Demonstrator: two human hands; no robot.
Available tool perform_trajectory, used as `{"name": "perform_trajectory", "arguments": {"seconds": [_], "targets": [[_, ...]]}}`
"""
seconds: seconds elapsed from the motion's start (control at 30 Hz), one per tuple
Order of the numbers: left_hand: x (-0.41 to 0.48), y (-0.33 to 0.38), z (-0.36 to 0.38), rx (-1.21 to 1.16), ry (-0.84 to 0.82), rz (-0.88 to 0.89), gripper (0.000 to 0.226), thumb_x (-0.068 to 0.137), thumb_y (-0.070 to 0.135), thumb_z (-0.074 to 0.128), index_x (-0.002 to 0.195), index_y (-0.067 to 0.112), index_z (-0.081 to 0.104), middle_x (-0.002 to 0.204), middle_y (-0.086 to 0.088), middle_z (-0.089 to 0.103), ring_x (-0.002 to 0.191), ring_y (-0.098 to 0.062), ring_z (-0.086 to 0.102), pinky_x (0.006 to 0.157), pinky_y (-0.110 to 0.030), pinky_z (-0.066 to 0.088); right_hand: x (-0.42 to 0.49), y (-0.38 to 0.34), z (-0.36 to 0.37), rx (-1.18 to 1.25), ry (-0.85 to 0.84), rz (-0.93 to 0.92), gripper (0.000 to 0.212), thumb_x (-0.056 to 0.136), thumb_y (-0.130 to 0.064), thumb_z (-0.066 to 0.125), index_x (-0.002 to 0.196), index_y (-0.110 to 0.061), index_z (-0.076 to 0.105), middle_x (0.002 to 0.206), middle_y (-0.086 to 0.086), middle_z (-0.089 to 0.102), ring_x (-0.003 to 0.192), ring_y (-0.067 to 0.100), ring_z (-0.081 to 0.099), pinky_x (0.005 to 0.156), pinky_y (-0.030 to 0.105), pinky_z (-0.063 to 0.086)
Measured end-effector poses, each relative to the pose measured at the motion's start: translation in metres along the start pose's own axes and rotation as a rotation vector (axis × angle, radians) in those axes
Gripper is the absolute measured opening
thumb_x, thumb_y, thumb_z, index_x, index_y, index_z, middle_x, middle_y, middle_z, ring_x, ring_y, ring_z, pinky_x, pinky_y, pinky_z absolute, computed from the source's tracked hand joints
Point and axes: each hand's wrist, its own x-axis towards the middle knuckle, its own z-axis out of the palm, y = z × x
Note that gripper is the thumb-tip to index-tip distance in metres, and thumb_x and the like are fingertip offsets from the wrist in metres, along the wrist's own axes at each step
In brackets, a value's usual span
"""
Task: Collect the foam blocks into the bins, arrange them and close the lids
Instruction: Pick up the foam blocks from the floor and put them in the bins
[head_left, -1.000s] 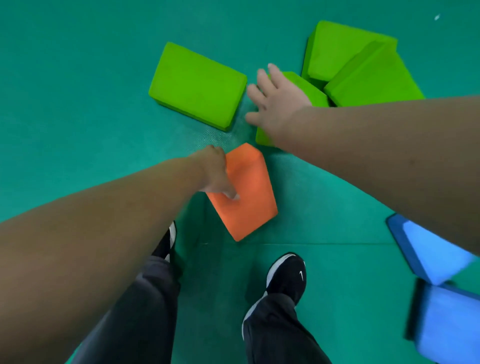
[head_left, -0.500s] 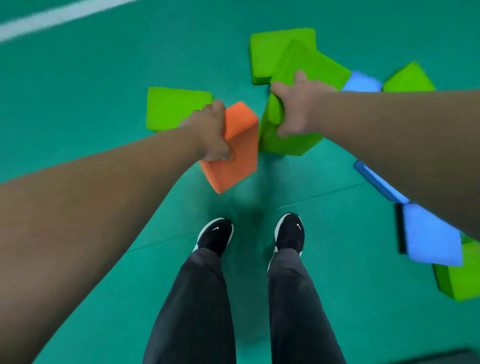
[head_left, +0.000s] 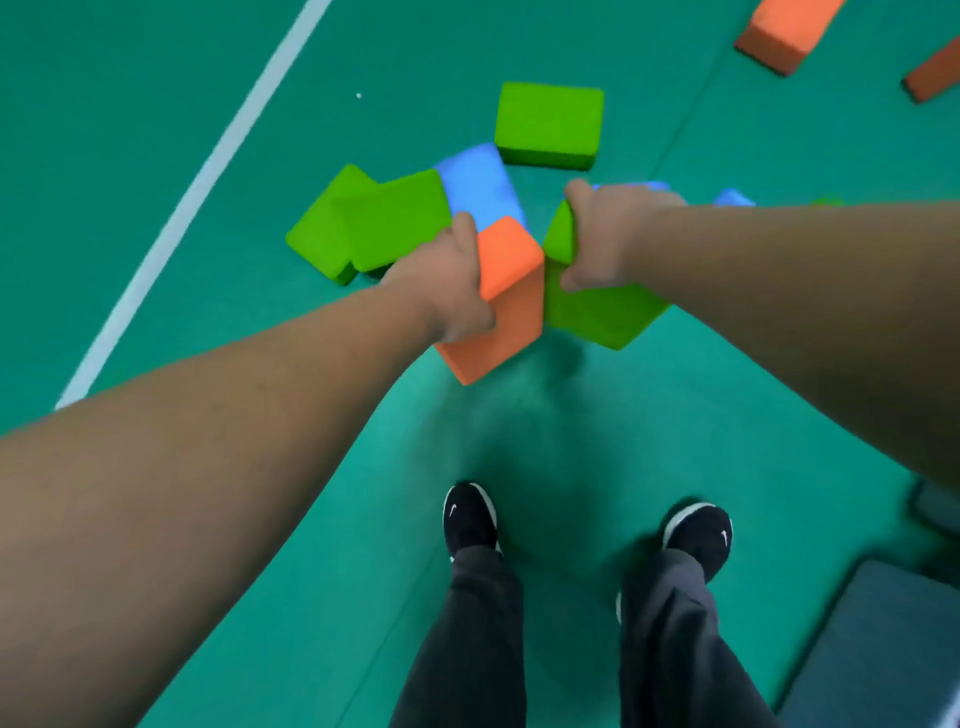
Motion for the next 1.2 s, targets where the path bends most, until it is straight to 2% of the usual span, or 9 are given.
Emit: {"name": "perform_trajectory", "arguments": {"seconds": [0.17,0.27,0.37,0.53,0.73,0.87,0.97,1.13,1.2], "targets": [[0.009,0.130,0.034,0.129,-0.010,0.210,0.090,0.071,0.033,0.077,0.147,0.023,0.028,0.128,-0.016,0.053,0.110,-0.043,0.061,0.091,-0.053,0.054,-0.065,0.122,0.057,0.202,0.031,0.219,0.090,0.064,-0.061,0.077,0.133,-0.017,0.038,0.128,0.012,0.062,0.116,0.041,0.063,0.081,0.046,0.047],[0.006,0.212,0.072,0.188,-0.044,0.299,0.083,0.072,0.032,0.077,0.141,0.021,0.032,0.125,-0.015,0.053,0.109,-0.042,0.062,0.088,-0.051,0.054,-0.116,0.191,0.112,0.299,0.074,0.345,0.082,0.064,-0.060,0.078,0.124,-0.018,0.041,0.127,0.013,0.061,0.115,0.042,0.063,0.086,0.048,0.050],[-0.007,0.300,0.113,0.224,-0.090,0.375,0.074,0.072,0.030,0.074,0.136,0.018,0.037,0.123,-0.014,0.054,0.111,-0.041,0.061,0.089,-0.050,0.054,-0.179,0.261,0.166,0.371,0.076,0.461,0.081,0.067,-0.060,0.079,0.125,-0.018,0.042,0.125,0.013,0.061,0.114,0.040,0.065,0.083,0.046,0.050],[-0.049,0.478,0.167,0.255,-0.030,0.591,0.060,0.072,0.028,0.067,0.126,0.016,0.044,0.118,-0.013,0.058,0.108,-0.041,0.062,0.080,-0.046,0.050,-0.307,0.398,0.224,0.511,0.115,0.640,0.074,0.067,-0.057,0.077,0.119,-0.015,0.043,0.119,0.016,0.064,0.108,0.040,0.066,0.076,0.043,0.047],[-0.110,0.683,0.204,0.325,-0.039,0.898,0.075,0.069,0.035,0.075,0.134,0.015,0.042,0.127,-0.014,0.058,0.114,-0.039,0.060,0.091,-0.050,0.053,-0.487,0.536,0.275,0.548,0.265,0.832,0.076,0.065,-0.055,0.076,0.123,-0.018,0.042,0.125,0.016,0.059,0.112,0.044,0.060,0.085,0.050,0.050],[-0.171,0.796,0.242,0.480,-0.047,1.191,0.081,0.067,0.043,0.075,0.136,0.019,0.040,0.125,-0.011,0.056,0.112,-0.039,0.060,0.086,-0.054,0.054,-0.605,0.570,0.336,0.487,0.329,0.967,0.080,0.070,-0.052,0.074,0.134,-0.018,0.038,0.128,0.018,0.054,0.113,0.045,0.054,0.089,0.055,0.048],[-0.218,0.849,0.287,0.549,-0.057,1.325,0.083,0.069,0.045,0.074,0.138,0.019,0.039,0.126,-0.011,0.056,0.111,-0.040,0.060,0.082,-0.051,0.053,-0.670,0.572,0.384,0.468,0.304,1.079,0.078,0.072,-0.049,0.076,0.133,-0.018,0.038,0.127,0.018,0.054,0.112,0.045,0.054,0.091,0.056,0.047],[-0.267,0.876,0.367,0.528,-0.077,1.406,0.094,0.067,0.057,0.063,0.146,0.013,0.037,0.132,-0.013,0.054,0.112,-0.042,0.059,0.082,-0.050,0.050,-0.718,0.547,0.459,0.450,0.259,1.259,0.080,0.071,-0.041,0.079,0.135,-0.016,0.039,0.126,0.020,0.054,0.111,0.045,0.053,0.090,0.054,0.044],[-0.275,0.872,0.398,0.504,-0.073,1.429,0.088,0.076,0.064,0.063,0.144,0.013,0.040,0.128,-0.012,0.056,0.109,-0.040,0.060,0.083,-0.052,0.053,-0.724,0.528,0.485,0.452,0.256,1.307,0.075,0.071,-0.033,0.078,0.133,-0.015,0.040,0.123,0.019,0.053,0.108,0.044,0.054,0.089,0.054,0.043]]}}
